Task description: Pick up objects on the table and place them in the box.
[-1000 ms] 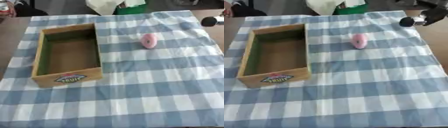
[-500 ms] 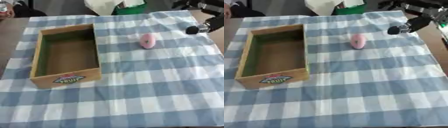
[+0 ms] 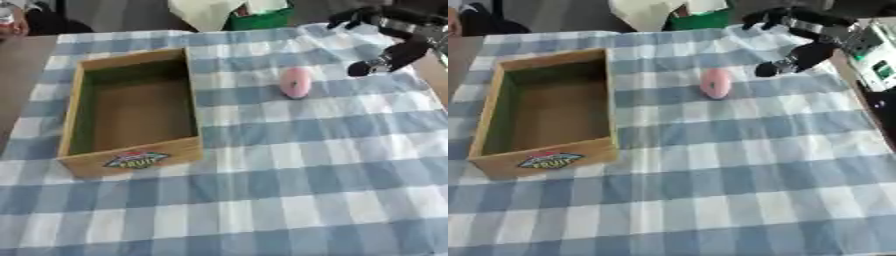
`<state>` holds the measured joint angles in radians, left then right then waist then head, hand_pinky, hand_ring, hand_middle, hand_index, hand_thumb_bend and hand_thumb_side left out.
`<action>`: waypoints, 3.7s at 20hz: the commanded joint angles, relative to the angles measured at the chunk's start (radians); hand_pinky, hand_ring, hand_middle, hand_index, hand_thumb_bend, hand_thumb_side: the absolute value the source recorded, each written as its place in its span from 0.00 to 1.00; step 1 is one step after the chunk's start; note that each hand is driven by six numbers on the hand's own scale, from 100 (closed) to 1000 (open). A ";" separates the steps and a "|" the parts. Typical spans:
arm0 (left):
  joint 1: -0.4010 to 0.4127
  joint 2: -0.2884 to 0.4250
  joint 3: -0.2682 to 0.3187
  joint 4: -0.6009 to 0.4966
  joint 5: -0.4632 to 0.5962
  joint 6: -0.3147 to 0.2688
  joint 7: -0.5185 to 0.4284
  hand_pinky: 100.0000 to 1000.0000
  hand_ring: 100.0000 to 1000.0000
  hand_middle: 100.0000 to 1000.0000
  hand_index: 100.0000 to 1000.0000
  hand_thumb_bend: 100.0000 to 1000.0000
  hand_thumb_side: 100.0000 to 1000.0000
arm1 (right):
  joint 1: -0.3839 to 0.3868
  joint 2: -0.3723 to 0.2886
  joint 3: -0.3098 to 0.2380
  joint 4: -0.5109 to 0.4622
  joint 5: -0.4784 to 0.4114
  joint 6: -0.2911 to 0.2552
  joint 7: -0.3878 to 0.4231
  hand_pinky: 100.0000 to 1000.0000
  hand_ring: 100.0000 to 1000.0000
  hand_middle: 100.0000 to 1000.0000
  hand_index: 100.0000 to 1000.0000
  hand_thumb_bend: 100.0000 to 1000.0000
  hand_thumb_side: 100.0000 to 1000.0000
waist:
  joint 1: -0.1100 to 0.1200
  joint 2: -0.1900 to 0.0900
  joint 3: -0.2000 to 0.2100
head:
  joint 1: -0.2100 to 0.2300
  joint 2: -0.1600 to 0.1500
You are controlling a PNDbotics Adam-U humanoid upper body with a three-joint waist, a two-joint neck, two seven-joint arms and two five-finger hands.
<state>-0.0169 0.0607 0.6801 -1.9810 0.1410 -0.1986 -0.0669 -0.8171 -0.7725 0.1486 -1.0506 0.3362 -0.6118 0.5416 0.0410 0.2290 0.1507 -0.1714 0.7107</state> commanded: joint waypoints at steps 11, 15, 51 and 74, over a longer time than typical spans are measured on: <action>-0.007 0.005 -0.004 -0.019 0.012 -0.001 -0.015 0.45 0.34 0.51 0.82 0.15 0.54 | -0.092 0.055 -0.039 0.158 0.195 0.046 0.117 0.90 1.00 0.81 1.00 0.81 0.64 | -0.007 0.000 0.018 | -0.018 -0.011; -0.013 0.005 -0.005 -0.019 0.013 0.001 -0.017 0.45 0.34 0.51 0.82 0.14 0.54 | -0.109 0.086 -0.042 0.179 0.260 0.111 0.099 0.90 1.00 0.82 1.00 0.82 0.57 | -0.013 0.004 0.024 | -0.022 -0.010; -0.028 -0.005 -0.006 -0.019 0.011 0.008 -0.033 0.45 0.33 0.51 0.82 0.14 0.53 | -0.190 0.170 -0.075 0.295 0.576 0.102 -0.129 0.84 0.96 0.55 0.69 0.69 0.33 | -0.030 0.032 0.050 | -0.019 0.004; -0.022 -0.008 -0.007 -0.019 0.009 0.011 -0.031 0.45 0.33 0.51 0.82 0.13 0.52 | -0.209 0.164 -0.069 0.230 0.399 0.143 -0.032 0.83 0.89 0.45 0.60 0.01 0.52 | -0.025 0.028 0.045 | -0.017 -0.002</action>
<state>-0.0374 0.0426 0.6681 -1.9810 0.1525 -0.1884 -0.0995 -0.9992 -0.5842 0.0864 -0.7922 0.7565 -0.4748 0.5076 0.0157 0.2774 0.1968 -0.1909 0.7120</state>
